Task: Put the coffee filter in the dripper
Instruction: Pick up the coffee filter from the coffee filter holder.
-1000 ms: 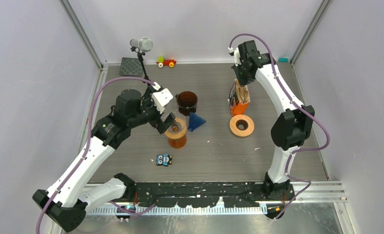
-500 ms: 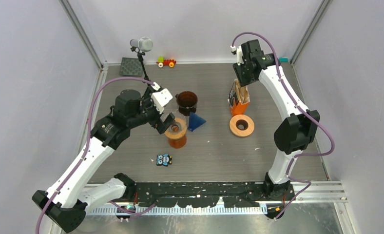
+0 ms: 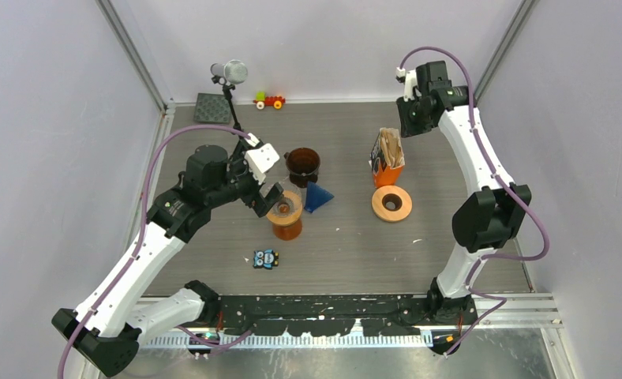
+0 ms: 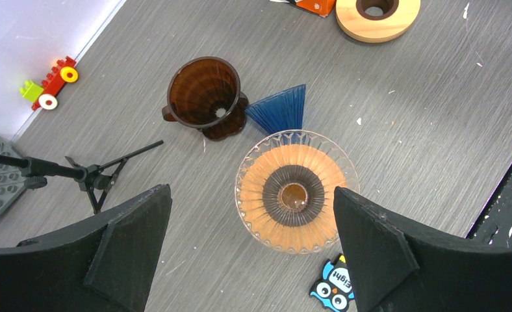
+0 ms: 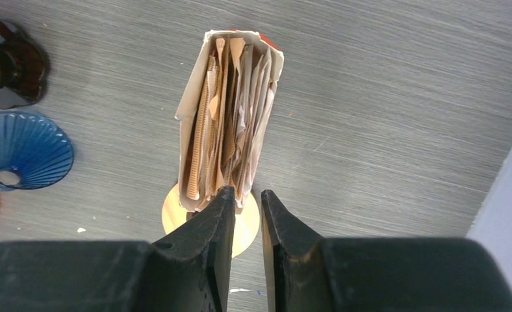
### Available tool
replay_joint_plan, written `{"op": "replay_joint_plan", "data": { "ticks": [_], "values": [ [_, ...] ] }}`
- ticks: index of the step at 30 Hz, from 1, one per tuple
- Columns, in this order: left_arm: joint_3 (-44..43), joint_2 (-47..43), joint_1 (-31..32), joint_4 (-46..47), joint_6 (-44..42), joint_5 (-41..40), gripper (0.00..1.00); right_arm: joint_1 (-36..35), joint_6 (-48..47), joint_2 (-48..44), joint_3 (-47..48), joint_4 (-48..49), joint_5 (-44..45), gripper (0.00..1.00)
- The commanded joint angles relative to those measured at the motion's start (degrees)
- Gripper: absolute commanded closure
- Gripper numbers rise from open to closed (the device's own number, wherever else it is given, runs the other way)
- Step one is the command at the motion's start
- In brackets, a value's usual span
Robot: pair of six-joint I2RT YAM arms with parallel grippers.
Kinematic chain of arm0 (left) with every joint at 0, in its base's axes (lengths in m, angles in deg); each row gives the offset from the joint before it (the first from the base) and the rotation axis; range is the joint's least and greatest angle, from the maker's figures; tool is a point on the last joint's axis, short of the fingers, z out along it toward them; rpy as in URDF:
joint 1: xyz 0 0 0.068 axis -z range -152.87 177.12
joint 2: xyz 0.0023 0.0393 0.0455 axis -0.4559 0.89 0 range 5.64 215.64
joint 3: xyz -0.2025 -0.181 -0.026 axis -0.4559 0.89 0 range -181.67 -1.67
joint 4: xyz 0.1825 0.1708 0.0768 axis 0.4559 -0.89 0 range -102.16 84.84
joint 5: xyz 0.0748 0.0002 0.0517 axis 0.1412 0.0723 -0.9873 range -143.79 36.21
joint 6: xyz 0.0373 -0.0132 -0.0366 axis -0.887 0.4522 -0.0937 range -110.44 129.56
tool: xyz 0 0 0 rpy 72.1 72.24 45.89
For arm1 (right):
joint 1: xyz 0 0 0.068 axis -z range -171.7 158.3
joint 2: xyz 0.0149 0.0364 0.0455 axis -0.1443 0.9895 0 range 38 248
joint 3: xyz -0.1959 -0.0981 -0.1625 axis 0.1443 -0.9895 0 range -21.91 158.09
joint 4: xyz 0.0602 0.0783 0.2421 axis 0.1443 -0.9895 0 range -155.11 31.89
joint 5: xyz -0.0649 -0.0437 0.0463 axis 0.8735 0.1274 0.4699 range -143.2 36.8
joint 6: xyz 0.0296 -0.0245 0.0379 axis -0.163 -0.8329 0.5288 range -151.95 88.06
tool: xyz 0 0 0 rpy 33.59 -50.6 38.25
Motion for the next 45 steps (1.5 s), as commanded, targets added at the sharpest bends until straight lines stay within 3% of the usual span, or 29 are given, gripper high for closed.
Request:
{"op": "replay_joint_plan", "data": {
  "ticks": [1,45],
  "values": [
    [-0.19,-0.6,-0.02,0.82,-0.74,1.12,0.03,1.03,2.6,1.04,1.52,0.75,-5.72,0.74],
    [0.65,-1.09,-0.04,0.82,-1.17,1.21,0.03,2.61,6.86,3.37,0.97,1.8,-11.88,0.77]
  ]
}}
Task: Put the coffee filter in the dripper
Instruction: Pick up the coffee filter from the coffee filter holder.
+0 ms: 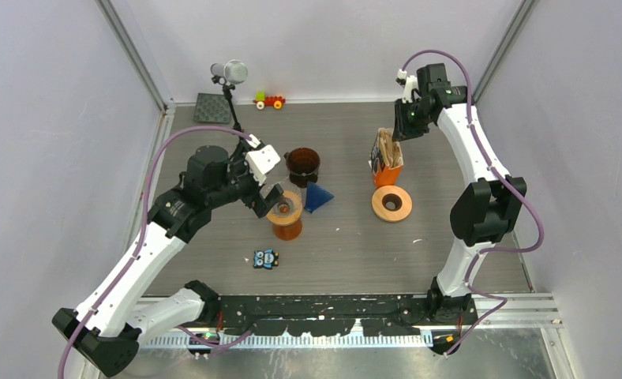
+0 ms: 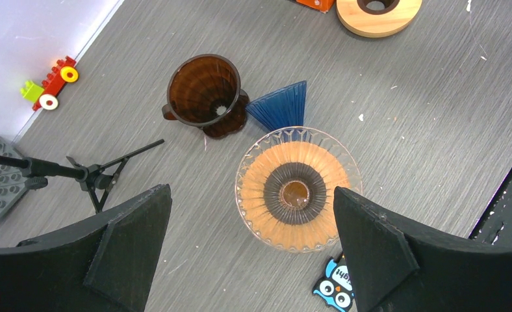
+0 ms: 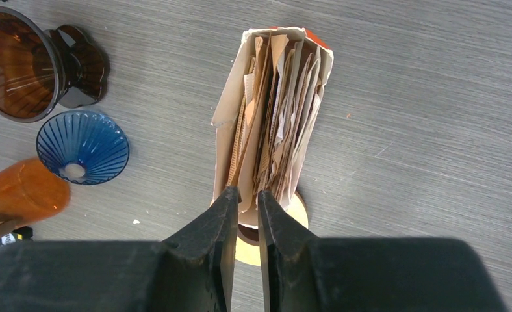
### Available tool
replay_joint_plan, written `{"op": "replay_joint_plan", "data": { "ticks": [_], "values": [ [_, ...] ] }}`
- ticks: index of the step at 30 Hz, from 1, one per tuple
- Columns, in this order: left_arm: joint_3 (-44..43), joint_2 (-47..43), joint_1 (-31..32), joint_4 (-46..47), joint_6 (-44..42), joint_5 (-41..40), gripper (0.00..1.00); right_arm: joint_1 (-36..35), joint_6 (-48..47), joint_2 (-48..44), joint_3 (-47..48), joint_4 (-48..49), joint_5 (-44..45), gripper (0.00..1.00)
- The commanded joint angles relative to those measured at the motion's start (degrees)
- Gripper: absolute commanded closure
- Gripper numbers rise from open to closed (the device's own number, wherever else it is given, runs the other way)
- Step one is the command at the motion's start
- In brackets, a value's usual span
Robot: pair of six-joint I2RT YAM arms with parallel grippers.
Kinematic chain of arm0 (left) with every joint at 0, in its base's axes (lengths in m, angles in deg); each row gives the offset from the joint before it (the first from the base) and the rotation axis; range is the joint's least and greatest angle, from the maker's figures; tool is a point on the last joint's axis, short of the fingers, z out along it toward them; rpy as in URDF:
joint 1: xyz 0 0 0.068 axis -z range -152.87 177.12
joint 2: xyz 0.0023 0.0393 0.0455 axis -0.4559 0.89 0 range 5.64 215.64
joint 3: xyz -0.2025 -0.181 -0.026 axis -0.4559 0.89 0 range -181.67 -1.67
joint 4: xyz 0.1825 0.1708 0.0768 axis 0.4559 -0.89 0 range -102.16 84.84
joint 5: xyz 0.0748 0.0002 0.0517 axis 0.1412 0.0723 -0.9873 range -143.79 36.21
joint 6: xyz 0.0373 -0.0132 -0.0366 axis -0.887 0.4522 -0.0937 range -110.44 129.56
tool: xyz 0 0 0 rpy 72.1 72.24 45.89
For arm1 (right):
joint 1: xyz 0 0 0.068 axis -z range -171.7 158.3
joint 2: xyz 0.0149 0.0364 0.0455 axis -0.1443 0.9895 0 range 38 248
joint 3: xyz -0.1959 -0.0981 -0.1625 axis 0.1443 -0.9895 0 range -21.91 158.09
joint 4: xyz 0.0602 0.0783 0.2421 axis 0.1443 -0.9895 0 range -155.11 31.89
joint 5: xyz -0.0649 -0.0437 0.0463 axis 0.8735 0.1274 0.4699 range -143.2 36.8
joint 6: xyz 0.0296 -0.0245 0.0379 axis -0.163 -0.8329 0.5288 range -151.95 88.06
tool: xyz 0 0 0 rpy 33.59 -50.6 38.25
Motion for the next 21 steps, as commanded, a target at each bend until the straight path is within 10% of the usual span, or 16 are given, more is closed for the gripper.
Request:
{"op": "replay_joint_plan", "data": {
  "ticks": [1,21],
  "values": [
    [0.24,-1.06,-0.02,0.92,-0.22,1.25,0.03,0.35,1.0,0.24,1.03,1.75,-1.39,0.78],
    [0.1,-1.02,-0.02,0.88,-0.34,1.32,0.03,0.95,1.49,0.35,2.44,1.67,-1.57,0.94]
  ]
}}
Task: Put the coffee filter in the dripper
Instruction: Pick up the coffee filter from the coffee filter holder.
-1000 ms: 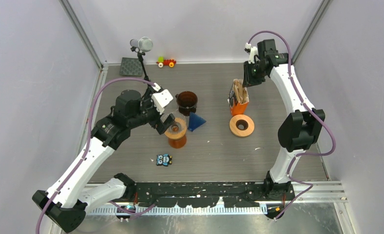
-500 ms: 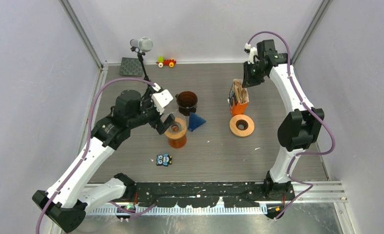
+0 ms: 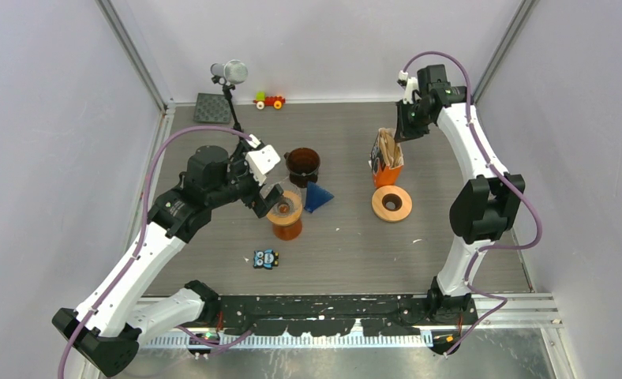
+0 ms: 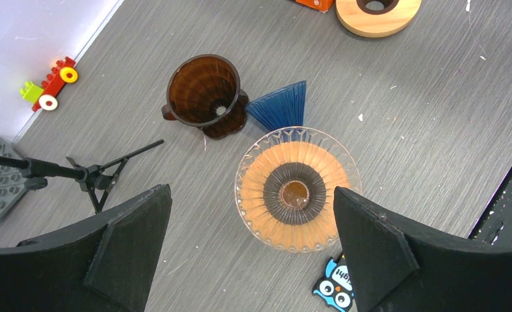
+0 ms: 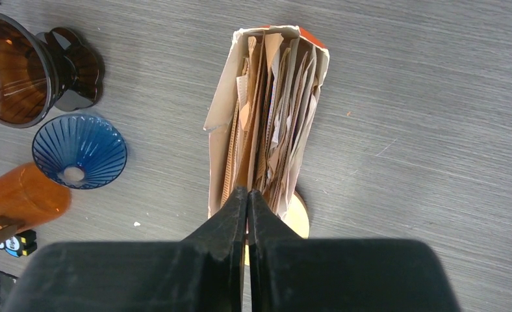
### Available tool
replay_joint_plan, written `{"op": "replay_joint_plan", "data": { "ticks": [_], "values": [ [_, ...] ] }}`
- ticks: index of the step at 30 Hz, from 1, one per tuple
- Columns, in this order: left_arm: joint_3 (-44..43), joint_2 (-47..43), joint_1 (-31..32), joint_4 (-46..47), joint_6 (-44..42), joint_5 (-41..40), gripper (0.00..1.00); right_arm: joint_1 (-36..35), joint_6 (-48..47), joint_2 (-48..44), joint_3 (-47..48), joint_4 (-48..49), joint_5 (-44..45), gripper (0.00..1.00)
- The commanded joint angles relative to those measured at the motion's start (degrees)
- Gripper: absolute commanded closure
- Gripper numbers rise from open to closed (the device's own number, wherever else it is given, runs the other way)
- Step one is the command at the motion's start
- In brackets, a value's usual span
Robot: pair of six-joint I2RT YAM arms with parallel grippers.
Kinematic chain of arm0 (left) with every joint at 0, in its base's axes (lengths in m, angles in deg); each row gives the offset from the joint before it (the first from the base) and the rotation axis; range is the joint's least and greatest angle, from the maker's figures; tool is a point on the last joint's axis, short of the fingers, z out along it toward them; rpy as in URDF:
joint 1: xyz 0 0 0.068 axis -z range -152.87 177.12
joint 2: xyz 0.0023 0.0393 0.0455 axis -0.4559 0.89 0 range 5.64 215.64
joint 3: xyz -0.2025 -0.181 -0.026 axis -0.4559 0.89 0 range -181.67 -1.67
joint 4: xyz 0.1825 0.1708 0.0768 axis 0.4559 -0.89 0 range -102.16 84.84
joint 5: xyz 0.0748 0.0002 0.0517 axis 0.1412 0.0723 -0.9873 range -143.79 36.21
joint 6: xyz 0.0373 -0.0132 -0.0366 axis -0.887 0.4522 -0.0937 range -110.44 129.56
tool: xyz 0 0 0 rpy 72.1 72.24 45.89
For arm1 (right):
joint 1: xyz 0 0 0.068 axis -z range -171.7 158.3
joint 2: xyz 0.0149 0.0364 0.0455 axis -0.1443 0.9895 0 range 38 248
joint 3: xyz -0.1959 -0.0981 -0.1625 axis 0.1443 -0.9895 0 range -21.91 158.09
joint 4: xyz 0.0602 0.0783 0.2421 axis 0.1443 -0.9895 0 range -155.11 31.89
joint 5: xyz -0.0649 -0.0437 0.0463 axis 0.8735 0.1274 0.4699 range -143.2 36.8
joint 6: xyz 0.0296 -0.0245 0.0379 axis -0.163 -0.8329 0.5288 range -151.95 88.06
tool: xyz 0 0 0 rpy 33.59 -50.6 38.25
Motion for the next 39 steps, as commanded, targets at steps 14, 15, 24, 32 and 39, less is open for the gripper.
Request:
{"op": "replay_joint_plan", "data": {
  "ticks": [14,15,24,32,39],
  "values": [
    [-1.15,-0.36,-0.03,0.46,-0.57,1.02,0.03,0.28,0.17,-1.94,10.47,-1.28,0.51,0.99],
    [-1.18,-0.3,-0.03,0.41,-0.58,1.05,0.03,0.34,-0.07,-2.13,10.46,-1.38,0.84,0.99],
    [-4.02,1.13,-0.02,0.32,0.36,0.3,0.03,0.31,-2.93,-6.52,15.25,-1.26,0.15,1.0],
    [-8.3,3.79,-0.03,1.76,2.09,0.81,0.03,-0.2,-5.36,-13.83,18.02,-0.64,-8.99,1.0],
    [-13.28,6.79,-0.03,1.65,3.46,5.5,0.03,-6.43,-9.66,-23.3,7.03,1.46,-21.68,1.0]
  ]
}}
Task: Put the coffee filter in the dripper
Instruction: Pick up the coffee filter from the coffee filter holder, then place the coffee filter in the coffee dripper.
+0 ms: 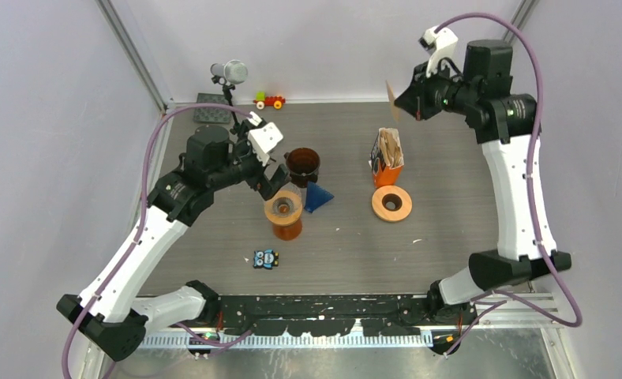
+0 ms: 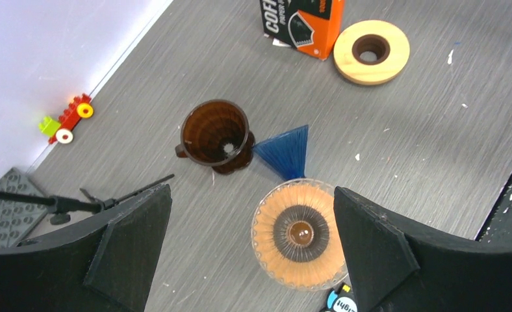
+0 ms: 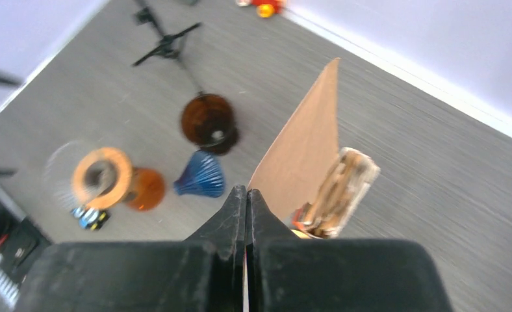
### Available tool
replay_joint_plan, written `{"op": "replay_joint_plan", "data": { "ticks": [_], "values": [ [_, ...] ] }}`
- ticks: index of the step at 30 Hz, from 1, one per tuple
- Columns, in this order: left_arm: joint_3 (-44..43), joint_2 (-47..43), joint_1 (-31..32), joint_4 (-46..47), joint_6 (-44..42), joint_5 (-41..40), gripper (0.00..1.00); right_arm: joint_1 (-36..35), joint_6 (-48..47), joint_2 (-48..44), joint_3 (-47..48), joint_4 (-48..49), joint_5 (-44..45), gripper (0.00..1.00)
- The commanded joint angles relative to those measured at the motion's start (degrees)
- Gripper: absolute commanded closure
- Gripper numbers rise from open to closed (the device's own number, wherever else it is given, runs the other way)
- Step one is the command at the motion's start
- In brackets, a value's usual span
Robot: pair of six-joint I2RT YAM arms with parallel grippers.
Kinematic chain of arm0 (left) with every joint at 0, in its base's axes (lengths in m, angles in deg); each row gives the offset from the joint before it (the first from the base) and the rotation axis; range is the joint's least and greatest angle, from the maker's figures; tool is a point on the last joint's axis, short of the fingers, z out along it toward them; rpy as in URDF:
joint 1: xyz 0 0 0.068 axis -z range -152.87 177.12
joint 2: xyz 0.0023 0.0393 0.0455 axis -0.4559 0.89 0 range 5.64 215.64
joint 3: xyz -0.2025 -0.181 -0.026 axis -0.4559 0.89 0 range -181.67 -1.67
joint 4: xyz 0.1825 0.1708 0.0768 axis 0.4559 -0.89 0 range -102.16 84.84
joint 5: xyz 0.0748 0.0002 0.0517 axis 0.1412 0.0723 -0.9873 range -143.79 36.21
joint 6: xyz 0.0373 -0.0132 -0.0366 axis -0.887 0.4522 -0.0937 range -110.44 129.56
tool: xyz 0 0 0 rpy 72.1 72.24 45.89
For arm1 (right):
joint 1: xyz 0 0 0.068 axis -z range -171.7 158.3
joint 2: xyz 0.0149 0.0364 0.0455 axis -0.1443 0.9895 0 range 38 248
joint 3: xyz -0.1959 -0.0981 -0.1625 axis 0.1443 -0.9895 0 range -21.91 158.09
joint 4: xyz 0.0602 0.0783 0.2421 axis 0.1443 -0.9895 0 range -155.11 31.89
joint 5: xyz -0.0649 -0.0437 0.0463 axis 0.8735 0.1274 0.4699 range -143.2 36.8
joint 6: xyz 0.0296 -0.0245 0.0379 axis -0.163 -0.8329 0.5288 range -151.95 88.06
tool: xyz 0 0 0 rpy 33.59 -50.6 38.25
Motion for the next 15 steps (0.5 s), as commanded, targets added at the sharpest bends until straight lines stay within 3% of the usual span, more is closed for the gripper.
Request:
{"op": "replay_joint_plan", "data": {
  "ticks": [1,6,15],
  "values": [
    [-4.53,1.21,-0.02,1.46,1.6,5.53,0.03,-6.08,-4.57,-5.63,-6.75,1.84,-9.8,1.0],
    [-6.72,1.38,-0.02,-0.24,-0.7,12.27,0.04,-14.47,-9.31,-10.64,-13.26,1.91,-14.83,1.0],
    [-12.59,1.16,0.11,-11.93,-15.14,22.98,0.09,-23.06,-13.28,-11.93,-19.66,1.49,-21.06,1.0]
  ]
}}
